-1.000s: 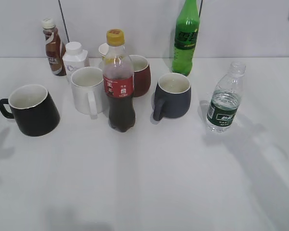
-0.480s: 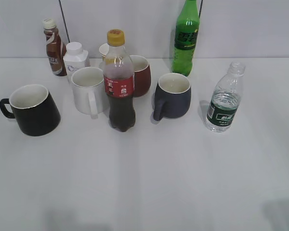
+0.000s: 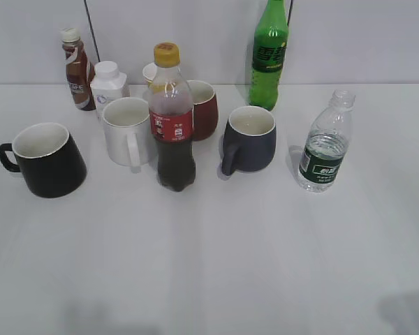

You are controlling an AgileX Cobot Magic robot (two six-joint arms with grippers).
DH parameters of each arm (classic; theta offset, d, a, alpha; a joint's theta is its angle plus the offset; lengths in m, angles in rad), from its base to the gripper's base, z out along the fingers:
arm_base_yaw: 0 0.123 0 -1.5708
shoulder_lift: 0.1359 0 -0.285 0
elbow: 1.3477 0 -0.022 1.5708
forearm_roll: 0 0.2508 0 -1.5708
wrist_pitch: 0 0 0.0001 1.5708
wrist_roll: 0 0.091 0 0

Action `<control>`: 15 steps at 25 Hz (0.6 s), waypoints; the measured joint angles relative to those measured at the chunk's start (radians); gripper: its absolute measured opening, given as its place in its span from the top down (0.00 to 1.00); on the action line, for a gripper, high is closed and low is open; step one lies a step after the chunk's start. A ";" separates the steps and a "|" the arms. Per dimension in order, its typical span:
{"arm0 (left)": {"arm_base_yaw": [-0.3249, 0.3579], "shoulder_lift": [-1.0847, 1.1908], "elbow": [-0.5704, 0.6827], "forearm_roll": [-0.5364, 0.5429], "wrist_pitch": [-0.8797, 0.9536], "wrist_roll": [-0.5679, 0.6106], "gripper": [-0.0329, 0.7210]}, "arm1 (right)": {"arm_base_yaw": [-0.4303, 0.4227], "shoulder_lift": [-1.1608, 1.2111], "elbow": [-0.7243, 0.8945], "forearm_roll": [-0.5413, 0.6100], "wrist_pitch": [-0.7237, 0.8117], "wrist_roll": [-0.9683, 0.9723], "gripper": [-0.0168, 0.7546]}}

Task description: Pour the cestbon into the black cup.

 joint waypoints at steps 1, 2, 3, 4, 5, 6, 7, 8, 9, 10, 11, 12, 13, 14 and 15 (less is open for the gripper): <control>0.000 0.000 0.000 0.000 -0.001 -0.001 0.42 | 0.000 0.000 0.000 0.000 0.000 0.000 0.21; 0.000 0.000 0.000 0.000 -0.002 -0.002 0.42 | 0.000 0.000 0.000 0.001 0.000 -0.002 0.21; 0.000 0.000 0.000 0.000 -0.002 -0.002 0.43 | 0.000 0.000 0.000 0.002 -0.001 -0.002 0.21; 0.000 0.000 0.000 0.001 -0.002 -0.003 0.44 | 0.000 0.000 0.000 0.003 -0.001 -0.002 0.21; 0.000 0.000 0.000 0.001 -0.002 -0.003 0.45 | 0.000 0.000 0.000 0.003 -0.001 -0.002 0.21; 0.001 -0.001 0.000 0.001 -0.002 -0.003 0.45 | 0.000 0.000 0.000 0.003 -0.002 -0.002 0.21; 0.008 -0.001 0.000 0.001 -0.002 -0.003 0.46 | -0.004 -0.001 0.000 0.003 -0.002 -0.002 0.21; 0.019 -0.002 0.000 0.000 -0.002 -0.003 0.46 | -0.010 -0.005 0.000 0.003 -0.003 -0.003 0.21; 0.034 -0.004 0.000 0.000 -0.002 -0.003 0.47 | -0.022 -0.014 0.000 0.003 -0.003 -0.003 0.21; 0.046 -0.012 0.000 0.000 -0.002 -0.004 0.47 | -0.033 -0.025 0.000 0.003 -0.004 -0.003 0.21; 0.059 -0.024 0.001 0.000 -0.002 -0.004 0.47 | -0.046 -0.044 0.000 0.003 -0.005 -0.003 0.21; 0.070 -0.039 0.001 0.000 -0.002 -0.004 0.47 | -0.058 -0.069 0.000 0.003 -0.005 -0.003 0.21; 0.077 -0.061 0.001 0.000 -0.002 -0.004 0.48 | -0.067 -0.093 0.000 0.002 -0.005 -0.003 0.21; 0.083 -0.087 0.001 0.000 -0.003 -0.004 0.48 | -0.076 -0.126 0.000 0.002 -0.005 -0.003 0.21; 0.085 -0.102 0.001 0.000 -0.002 -0.004 0.48 | -0.083 -0.154 0.000 0.002 -0.005 -0.003 0.21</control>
